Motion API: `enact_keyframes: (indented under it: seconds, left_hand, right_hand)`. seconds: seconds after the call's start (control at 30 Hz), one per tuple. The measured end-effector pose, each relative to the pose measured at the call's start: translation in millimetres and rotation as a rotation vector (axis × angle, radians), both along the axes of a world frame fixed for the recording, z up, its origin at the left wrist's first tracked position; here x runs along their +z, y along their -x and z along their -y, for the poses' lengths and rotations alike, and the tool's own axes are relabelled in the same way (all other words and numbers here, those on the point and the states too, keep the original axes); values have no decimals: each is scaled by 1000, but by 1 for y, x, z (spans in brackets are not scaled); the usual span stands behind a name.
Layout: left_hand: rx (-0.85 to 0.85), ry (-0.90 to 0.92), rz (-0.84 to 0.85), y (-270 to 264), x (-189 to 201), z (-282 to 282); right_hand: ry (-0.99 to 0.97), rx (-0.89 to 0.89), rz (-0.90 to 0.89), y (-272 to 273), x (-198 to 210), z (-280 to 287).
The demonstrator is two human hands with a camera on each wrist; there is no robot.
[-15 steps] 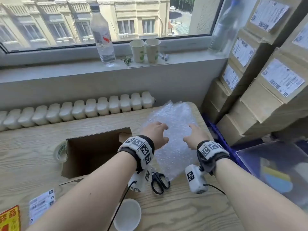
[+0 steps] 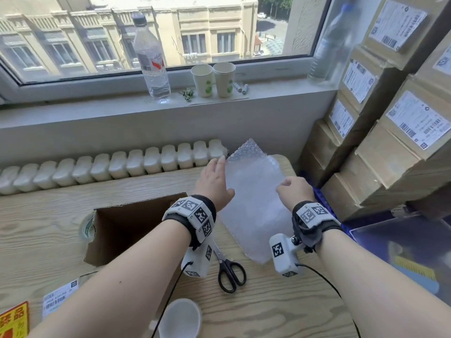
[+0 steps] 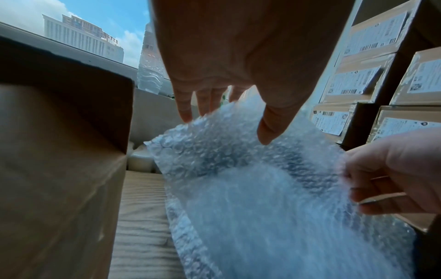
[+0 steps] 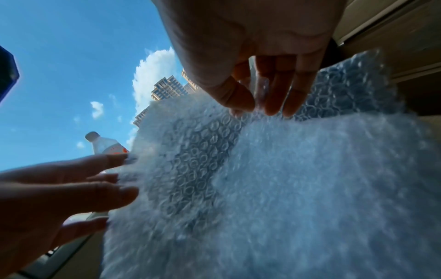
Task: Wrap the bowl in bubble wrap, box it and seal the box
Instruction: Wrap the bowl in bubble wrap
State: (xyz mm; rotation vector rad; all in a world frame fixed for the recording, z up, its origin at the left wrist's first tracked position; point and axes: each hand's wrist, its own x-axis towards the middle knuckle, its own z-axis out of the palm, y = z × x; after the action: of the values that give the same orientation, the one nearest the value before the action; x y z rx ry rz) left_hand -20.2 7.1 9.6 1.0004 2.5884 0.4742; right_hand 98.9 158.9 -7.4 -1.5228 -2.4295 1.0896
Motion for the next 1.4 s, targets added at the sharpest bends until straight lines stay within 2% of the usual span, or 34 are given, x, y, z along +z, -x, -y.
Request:
enact_keyframes:
  seconds: [0.23, 0.4, 0.47, 0.57, 0.7, 0.73, 0.97, 1.07, 1.23, 1.4]
  left_hand:
    - [15, -150, -102, -9, 41, 14]
    - [32, -287, -163, -21, 68, 45]
    - [84, -386, -133, -21, 78, 64]
    - [186, -558, -59, -15, 88, 98]
    - [287, -678, -2, -7, 89, 143]
    - [302, -689, 4, -6, 87, 153]
    - [379, -843, 108, -5, 73, 222]
    - [381, -917, 164, -5, 72, 247]
    - [354, -951, 167, -8, 79, 286]
    - [376, -942, 247, 4, 72, 325]
  right_hand:
    - [-52, -80, -50, -11, 32, 10]
    - [-153, -114, -34, -22, 53, 37]
    - [-176, -107, -45, -28, 62, 50]
    - [-54, -100, -108, -42, 68, 66]
    - [395, -176, -304, -55, 73, 102]
    - [448, -181, -316, -58, 74, 111]
    - [444, -118, -211, -57, 65, 172]
    - [558, 2, -133, -51, 61, 203]
    - [644, 281, 23, -39, 63, 257]
    - [677, 247, -66, -23, 57, 284]
